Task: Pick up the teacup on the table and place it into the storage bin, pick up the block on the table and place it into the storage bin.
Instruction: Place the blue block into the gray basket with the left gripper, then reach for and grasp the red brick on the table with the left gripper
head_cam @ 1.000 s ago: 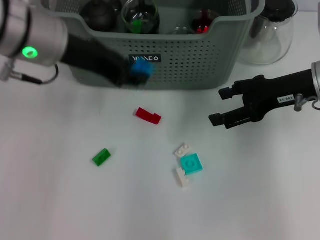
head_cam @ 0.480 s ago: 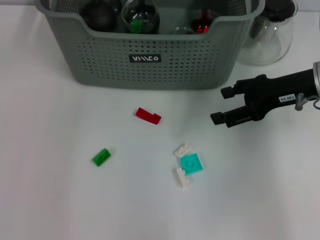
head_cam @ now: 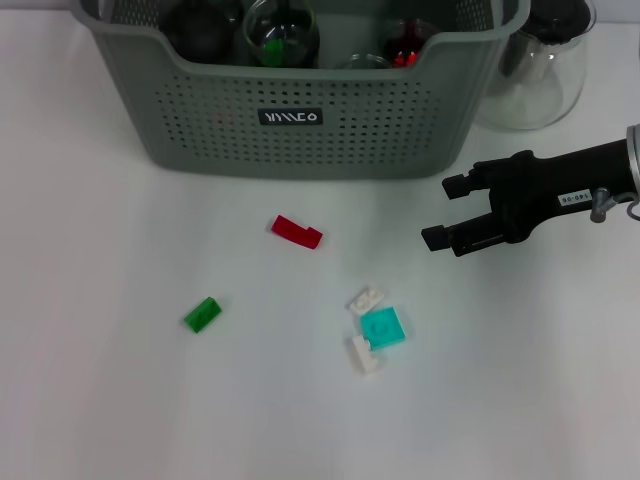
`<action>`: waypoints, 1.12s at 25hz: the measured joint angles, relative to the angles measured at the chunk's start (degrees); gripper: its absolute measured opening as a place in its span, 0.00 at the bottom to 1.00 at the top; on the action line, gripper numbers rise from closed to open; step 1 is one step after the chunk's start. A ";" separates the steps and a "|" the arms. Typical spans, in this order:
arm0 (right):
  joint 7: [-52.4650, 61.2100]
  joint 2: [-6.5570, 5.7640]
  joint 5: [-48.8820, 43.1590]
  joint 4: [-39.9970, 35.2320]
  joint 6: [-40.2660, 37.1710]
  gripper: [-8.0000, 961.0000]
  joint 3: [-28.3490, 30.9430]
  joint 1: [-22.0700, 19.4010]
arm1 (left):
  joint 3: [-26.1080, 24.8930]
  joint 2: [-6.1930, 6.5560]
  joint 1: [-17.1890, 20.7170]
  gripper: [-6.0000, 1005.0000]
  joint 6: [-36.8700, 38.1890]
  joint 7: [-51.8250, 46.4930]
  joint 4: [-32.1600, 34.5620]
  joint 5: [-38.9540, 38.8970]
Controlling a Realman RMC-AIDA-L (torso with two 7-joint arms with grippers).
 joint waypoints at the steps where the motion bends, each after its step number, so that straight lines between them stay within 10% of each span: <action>1: 0.00 0.02 -0.01 0.00 0.00 0.98 0.00 0.00 | 0.09 0.03 -0.17 0.47 0.00 -0.01 -0.50 0.15; 10: -0.15 0.36 -0.04 0.00 0.36 0.98 0.00 -0.21 | 0.21 -0.45 0.34 0.48 -0.11 -0.04 -0.65 0.67; 16: -0.63 0.45 0.10 0.00 0.62 0.98 0.00 -0.52 | -0.48 -0.45 1.08 0.73 0.39 -0.03 1.50 0.02; 28: -0.70 0.36 0.26 -0.05 0.81 0.98 0.00 -0.43 | -2.21 -1.27 19.13 0.88 31.37 12.30 39.71 -31.43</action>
